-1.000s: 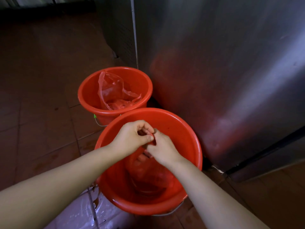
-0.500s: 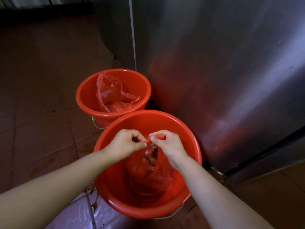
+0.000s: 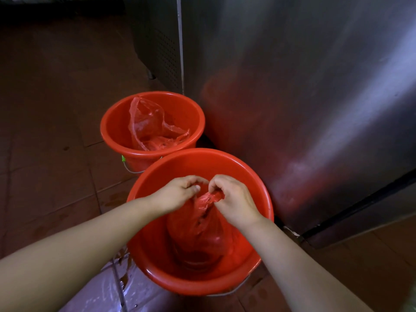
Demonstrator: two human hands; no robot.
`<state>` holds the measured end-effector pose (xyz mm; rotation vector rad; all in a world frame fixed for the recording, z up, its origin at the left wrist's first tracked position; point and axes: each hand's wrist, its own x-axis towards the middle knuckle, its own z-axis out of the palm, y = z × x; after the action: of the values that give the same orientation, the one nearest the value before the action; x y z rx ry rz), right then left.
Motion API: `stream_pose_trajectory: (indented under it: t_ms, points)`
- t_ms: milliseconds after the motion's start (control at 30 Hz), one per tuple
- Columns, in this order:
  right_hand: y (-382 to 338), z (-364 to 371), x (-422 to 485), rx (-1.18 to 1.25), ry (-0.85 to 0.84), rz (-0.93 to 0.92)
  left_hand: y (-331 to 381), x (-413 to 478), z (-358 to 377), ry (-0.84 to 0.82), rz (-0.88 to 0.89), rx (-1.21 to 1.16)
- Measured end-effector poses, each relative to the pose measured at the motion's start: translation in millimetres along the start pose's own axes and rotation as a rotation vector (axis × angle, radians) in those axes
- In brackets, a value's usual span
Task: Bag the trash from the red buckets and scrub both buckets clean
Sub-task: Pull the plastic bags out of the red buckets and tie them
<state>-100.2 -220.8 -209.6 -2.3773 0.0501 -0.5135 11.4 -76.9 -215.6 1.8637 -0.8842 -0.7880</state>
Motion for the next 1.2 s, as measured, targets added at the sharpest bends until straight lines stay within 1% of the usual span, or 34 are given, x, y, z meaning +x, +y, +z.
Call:
stream_pose_trajectory:
  t_ms: [100,133,200,300,333,367,400,433,500,567,600,633,700,733,767,800,867,967,1067,1200]
  points:
    - [3.1,-1.2,-0.9,-0.007,0.106,-0.032,6.3,-0.1,4.7,-0.115,-0.036,-0.208]
    - [4.9,-0.8,-1.2,-0.028,0.127,-0.035,9.1,-1.0,5.4,-0.125,-0.028,-0.204]
    - [7.3,-1.1,-0.7,-0.108,0.121,-0.02,7.4,0.1,3.0,-0.095,0.013,-0.061]
    - [8.4,-2.2,0.5,-0.277,0.035,-0.046,3.7,1.7,-4.9,-0.028,0.067,0.331]
    - [9.1,-2.6,0.8,-0.322,-0.003,-0.062,5.0,0.5,-8.3,0.001,0.134,0.553]
    - [9.7,-3.1,1.3,-0.373,-0.043,-0.079,4.7,0.1,-13.7,0.052,0.266,0.813]
    - [10.8,-4.3,1.5,-0.424,-0.106,-0.096,2.4,-0.5,-19.8,0.088,0.391,1.032]
    - [10.2,-6.4,2.0,-0.478,-0.196,-0.095,3.0,-3.6,-28.4,0.093,0.44,1.199]
    - [11.1,-12.5,2.2,-0.606,-0.415,-0.087,-0.5,-10.6,-45.7,0.093,0.44,1.388]
    - [13.7,-26.3,3.9,-0.688,-0.571,-0.105,-5.4,-19.5,-56.9,0.048,0.442,1.431]
    - [12.0,-35.6,6.1,-0.71,-0.615,-0.123,-6.1,-23.2,-59.9,0.032,0.485,1.436]
    - [9.2,-45.6,9.2,-0.717,-0.623,-0.154,-3.2,-26.1,-61.5,0.019,0.561,1.443]
    - [2.6,-61.7,11.1,-0.698,-0.487,-0.343,10.1,-31.9,-66.6,0.026,0.734,1.454]
    - [-1.9,-71.3,11.3,-0.671,-0.408,-0.412,21.5,-36.0,-72.2,0.048,0.788,1.464]
    - [-4.8,-81.9,10.9,-0.646,-0.362,-0.443,31.4,-41.2,-79.9,0.096,0.814,1.468]
    - [-6.1,-92.0,9.4,-0.659,-0.314,-0.467,35.6,-46.7,-90.8,0.156,0.818,1.467]
    - [-2.7,-111.8,-1.2,-0.699,-0.249,-0.457,28.3,-60.7,-117.4,0.238,0.75,1.475]
    - [17.8,-128.1,-27.6,-0.725,-0.245,-0.407,-3.4,-86.0,-143.4,0.186,0.61,1.472]
    - [33.9,-124.2,-37.3,-0.749,-0.279,-0.362,-24.0,-91.8,-140.9,0.158,0.504,1.473]
    - [37.3,-120.1,-31.4,-0.735,-0.318,-0.237,-20.6,-75.4,-132.0,0.143,0.545,1.5]
